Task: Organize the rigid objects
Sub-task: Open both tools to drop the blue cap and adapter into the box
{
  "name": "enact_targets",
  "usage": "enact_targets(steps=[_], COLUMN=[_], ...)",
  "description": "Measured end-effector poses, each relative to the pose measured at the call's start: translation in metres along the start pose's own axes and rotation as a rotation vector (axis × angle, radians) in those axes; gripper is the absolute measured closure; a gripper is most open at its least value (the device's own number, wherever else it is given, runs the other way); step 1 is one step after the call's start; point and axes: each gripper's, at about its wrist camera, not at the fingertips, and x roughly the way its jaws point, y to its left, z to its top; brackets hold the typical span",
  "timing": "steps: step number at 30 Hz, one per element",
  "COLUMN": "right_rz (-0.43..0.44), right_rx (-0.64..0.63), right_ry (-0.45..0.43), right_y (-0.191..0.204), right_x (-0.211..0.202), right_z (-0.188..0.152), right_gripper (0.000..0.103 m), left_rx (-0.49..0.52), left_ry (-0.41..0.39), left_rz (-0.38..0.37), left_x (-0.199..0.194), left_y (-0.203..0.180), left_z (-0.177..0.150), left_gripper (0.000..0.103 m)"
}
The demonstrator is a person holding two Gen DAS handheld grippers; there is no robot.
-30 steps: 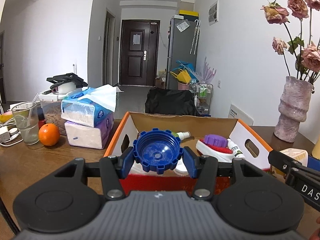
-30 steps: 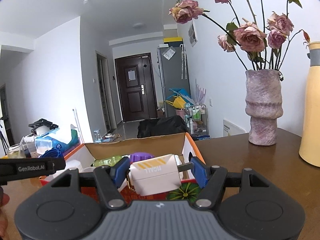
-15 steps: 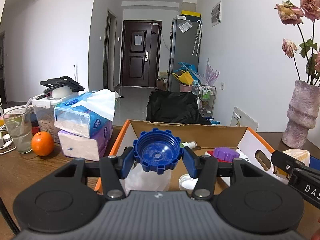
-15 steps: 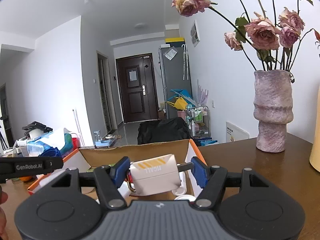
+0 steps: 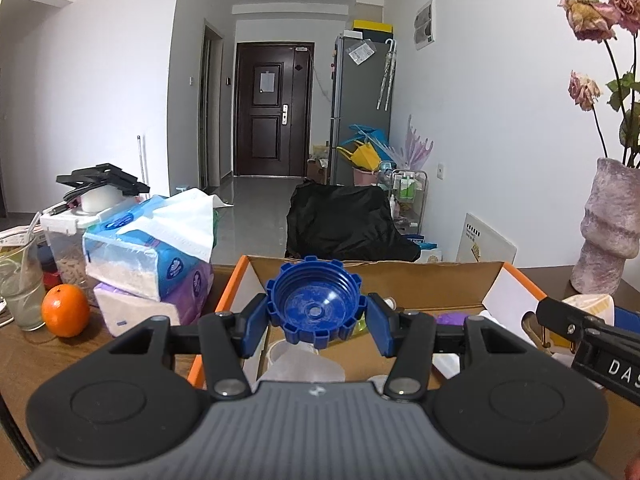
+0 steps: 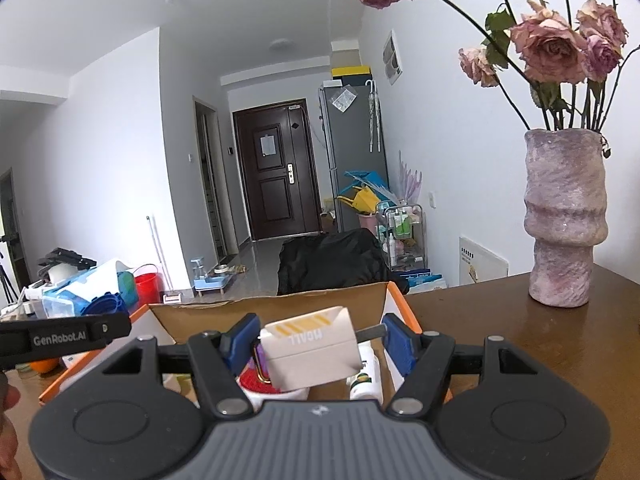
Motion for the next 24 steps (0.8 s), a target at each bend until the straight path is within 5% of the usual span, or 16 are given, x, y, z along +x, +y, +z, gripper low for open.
enact_targets(steps=[20, 21, 22, 24], right_rz=[0.002, 0.008, 0.015, 0.011], right_rx=[-0.029, -0.027, -0.024, -0.026], right_ry=[0.079, 0.095, 0.107, 0.112], right_y=[0.003, 0.002, 0.001, -0.001], right_x=[0.049, 0.051, 0.051, 0.050], right_z=[0.003, 0.003, 0.004, 0.006], right_gripper=[0.037, 0.036, 0.036, 0.017], left_rx=[0.067, 0.071, 0.071, 0.062], left_ry=[0.038, 0.036, 0.034, 0.006], left_rz=[-0.037, -0.032, -0.027, -0.014], left_x=[0.036, 0.036, 0.036, 0.032], left_y=[-0.010, -0.010, -0.009, -0.007], left_z=[0.001, 0.001, 0.001, 0.000], left_gripper=[0.048, 0.042, 0.025, 0.003])
